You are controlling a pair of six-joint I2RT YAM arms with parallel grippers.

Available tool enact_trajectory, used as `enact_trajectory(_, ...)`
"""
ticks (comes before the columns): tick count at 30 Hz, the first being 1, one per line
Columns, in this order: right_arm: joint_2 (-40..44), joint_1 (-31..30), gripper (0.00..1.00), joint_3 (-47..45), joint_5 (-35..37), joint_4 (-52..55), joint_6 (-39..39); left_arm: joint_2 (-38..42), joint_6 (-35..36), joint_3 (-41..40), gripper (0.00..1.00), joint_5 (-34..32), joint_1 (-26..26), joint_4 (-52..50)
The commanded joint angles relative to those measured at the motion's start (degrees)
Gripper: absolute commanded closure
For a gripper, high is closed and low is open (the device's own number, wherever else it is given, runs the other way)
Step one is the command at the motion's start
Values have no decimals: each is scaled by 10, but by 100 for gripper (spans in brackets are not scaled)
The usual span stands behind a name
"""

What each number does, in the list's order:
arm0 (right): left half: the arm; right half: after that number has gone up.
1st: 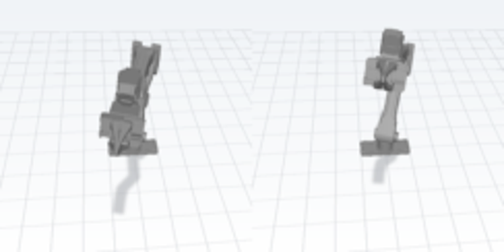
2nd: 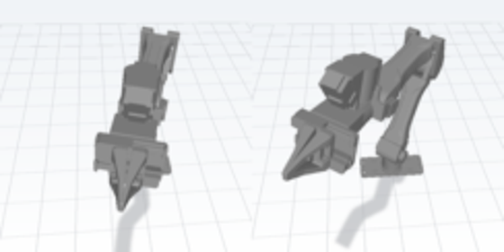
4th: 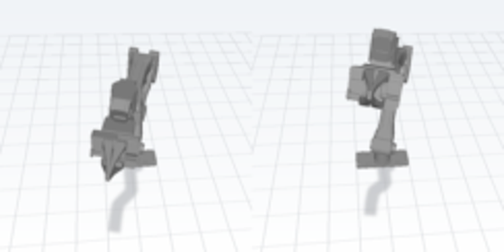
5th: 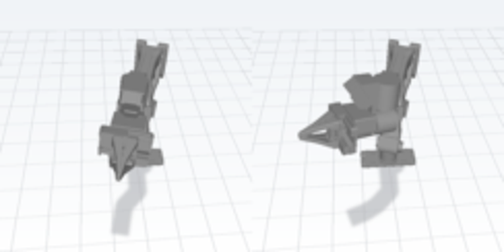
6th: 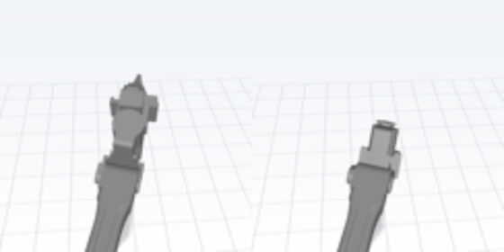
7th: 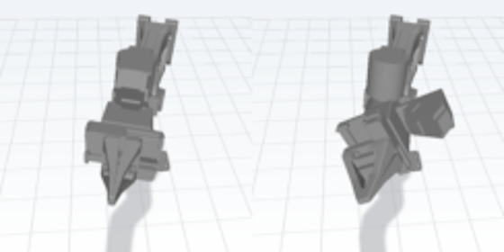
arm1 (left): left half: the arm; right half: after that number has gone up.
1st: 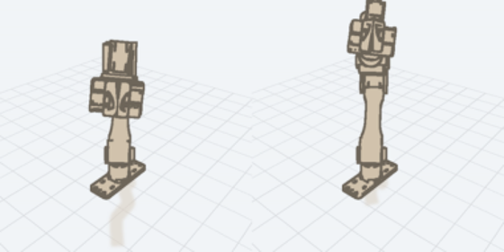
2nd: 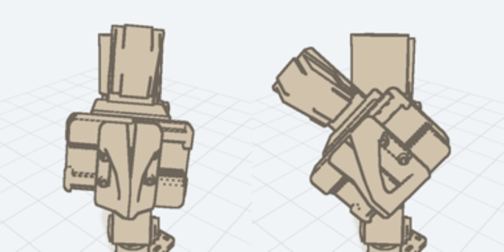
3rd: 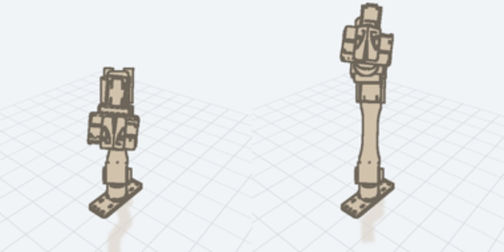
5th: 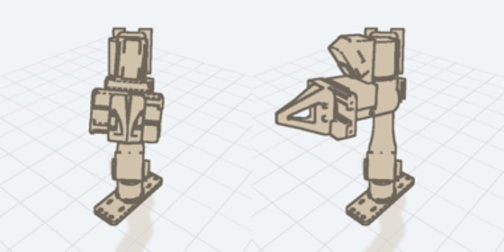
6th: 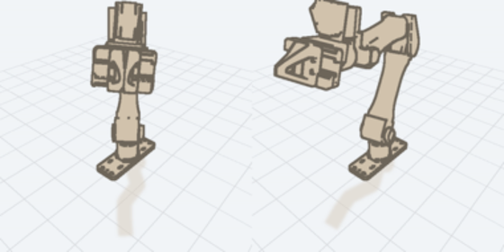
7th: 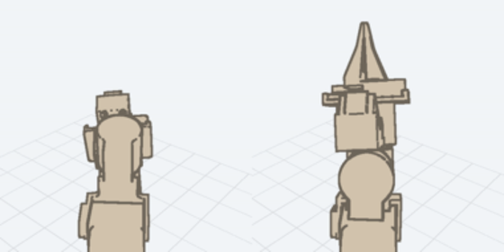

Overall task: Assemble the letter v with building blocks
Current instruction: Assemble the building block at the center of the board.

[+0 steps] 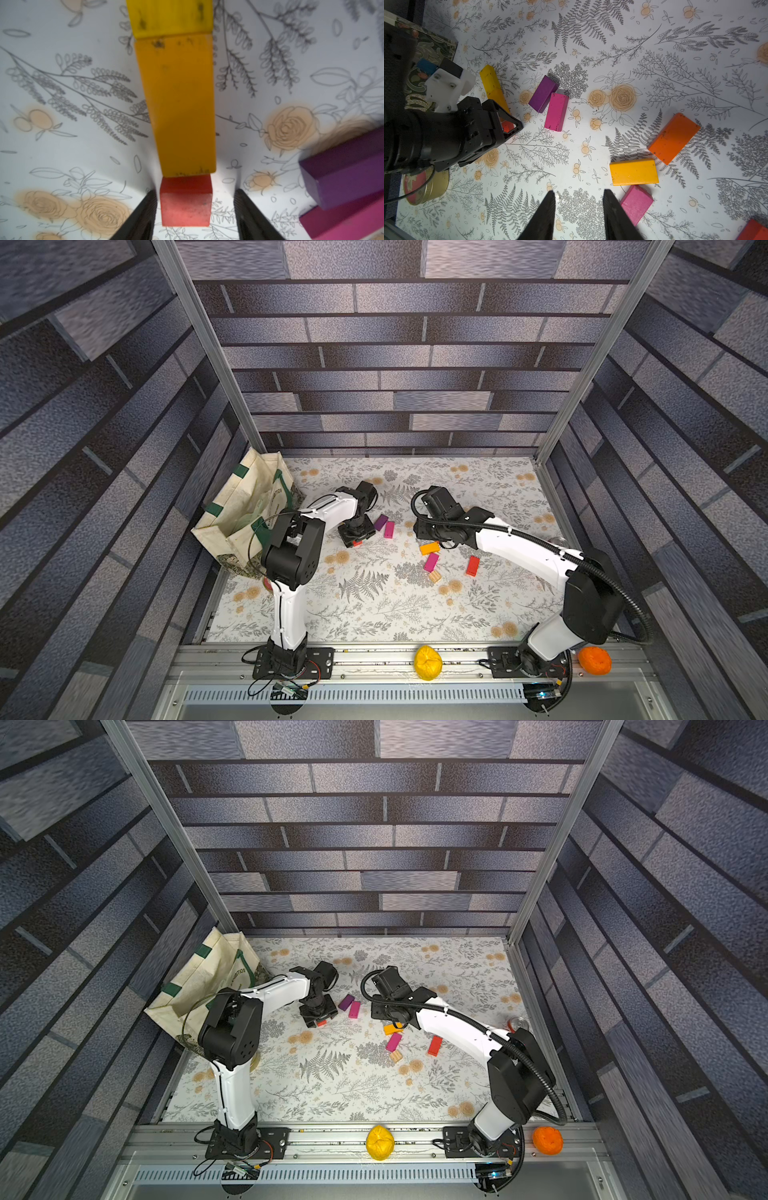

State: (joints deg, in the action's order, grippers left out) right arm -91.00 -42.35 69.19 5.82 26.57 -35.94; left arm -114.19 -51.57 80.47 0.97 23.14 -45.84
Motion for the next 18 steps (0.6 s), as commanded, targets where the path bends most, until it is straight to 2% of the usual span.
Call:
enact_trajectory(1, 2, 4, 60, -2, -10, 2, -1, 34, 0, -8, 29, 24, -6, 2)
enact_trajectory(3, 4, 5, 61, -3, -14, -1, -3, 47, 6, -15, 24, 36, -7, 9)
enact_trajectory(10, 24, 4, 61, -4, -19, -4, 1, 104, 25, -35, 17, 54, -11, 14)
enact_trajectory(18, 32, 4, 61, 2, -40, 2, 4, 193, 38, -116, 20, 76, -44, 46)
